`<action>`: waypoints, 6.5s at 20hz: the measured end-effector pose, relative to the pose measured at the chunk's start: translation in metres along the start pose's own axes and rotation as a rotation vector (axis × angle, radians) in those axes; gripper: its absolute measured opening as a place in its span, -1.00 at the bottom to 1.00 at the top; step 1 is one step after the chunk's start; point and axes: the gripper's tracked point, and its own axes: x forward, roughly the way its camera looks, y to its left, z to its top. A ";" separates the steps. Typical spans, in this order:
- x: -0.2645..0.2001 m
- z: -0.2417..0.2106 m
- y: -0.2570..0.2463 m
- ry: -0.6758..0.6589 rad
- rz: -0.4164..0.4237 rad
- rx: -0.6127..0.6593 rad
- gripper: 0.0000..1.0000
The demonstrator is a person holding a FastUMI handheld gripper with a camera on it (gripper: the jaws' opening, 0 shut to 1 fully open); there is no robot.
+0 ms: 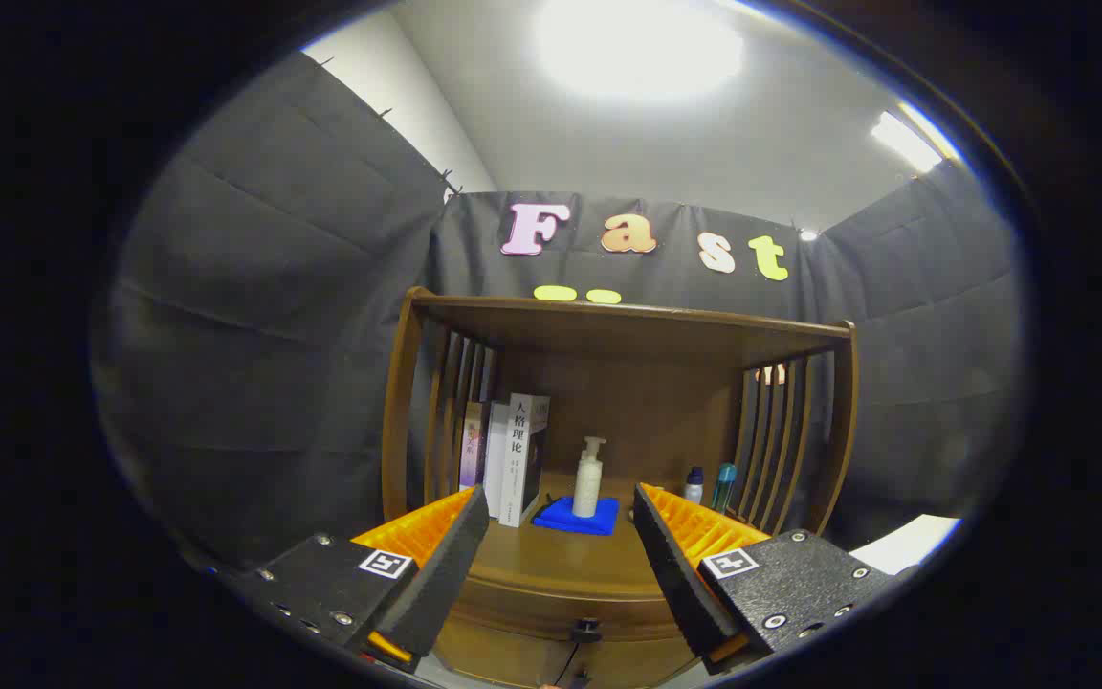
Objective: Pull open the drawer, take out the items inside it, and place them on the countertop above the cabinet.
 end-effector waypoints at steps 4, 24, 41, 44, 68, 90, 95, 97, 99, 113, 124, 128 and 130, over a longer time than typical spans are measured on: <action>0.004 -0.009 -0.016 0.023 -0.034 0.015 0.89; 0.016 -0.058 -0.026 0.129 -0.074 -0.003 0.90; 0.048 -0.238 -0.007 0.378 -0.037 0.016 0.90; 0.049 -0.258 -0.020 0.402 -0.082 0.058 0.89; 0.061 -0.319 -0.020 0.416 -0.089 -0.071 -0.39; -0.077 -0.300 -0.003 0.484 -0.078 0.015 -0.43; -0.096 -0.298 0.002 0.515 -0.057 0.043 -0.43; -0.102 -0.297 0.003 0.521 -0.052 0.027 -0.43; -0.112 -0.296 0.005 0.531 -0.055 0.020 -0.43; -0.128 -0.269 0.040 0.504 0.117 0.047 0.74; -0.096 -0.170 0.011 0.467 0.063 -0.032 0.95; -0.065 -0.155 -0.003 0.515 -0.005 -0.094 0.96; -0.047 -0.152 -0.014 0.546 -0.043 -0.110 0.93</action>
